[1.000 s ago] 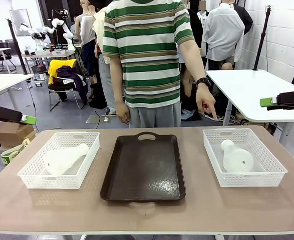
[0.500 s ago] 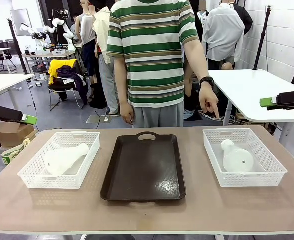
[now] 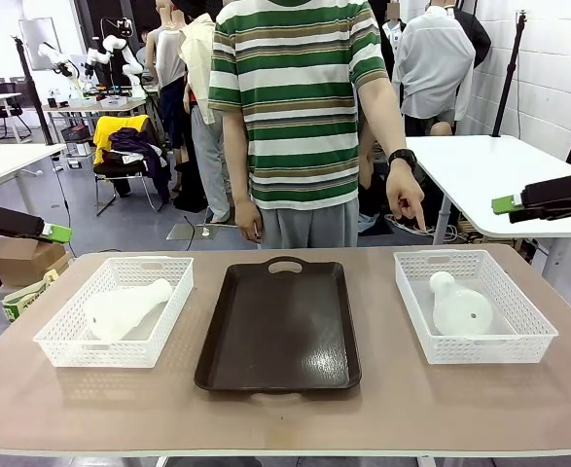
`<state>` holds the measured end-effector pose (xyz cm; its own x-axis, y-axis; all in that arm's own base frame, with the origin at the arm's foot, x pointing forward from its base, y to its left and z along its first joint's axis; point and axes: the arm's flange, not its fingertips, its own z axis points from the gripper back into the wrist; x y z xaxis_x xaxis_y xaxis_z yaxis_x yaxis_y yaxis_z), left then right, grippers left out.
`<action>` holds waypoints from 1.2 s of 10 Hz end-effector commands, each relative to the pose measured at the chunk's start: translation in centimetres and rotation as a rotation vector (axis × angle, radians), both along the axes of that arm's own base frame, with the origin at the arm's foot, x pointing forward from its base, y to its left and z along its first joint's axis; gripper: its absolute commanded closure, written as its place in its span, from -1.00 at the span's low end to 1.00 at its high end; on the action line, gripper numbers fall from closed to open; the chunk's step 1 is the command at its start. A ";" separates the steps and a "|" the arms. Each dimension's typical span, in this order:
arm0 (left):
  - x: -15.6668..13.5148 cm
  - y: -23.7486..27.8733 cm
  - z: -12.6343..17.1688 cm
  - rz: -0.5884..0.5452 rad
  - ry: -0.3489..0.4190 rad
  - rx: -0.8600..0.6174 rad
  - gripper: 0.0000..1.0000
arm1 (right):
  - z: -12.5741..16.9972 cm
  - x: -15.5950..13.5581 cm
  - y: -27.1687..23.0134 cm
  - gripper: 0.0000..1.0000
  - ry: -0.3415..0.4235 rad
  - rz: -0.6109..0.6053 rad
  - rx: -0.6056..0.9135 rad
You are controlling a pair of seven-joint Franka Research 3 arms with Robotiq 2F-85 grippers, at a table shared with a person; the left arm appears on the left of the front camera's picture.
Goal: Prepare the laboratory tools.
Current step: Pick up the Big flask that the person points to.
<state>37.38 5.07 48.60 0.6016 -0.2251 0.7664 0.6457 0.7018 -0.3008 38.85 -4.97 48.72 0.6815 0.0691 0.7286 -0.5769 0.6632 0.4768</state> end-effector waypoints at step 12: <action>0.2 0.2 -0.2 -0.015 -0.024 -0.014 -1.00 | -3.4 16.6 15.6 -1.00 0.611 -0.095 -0.839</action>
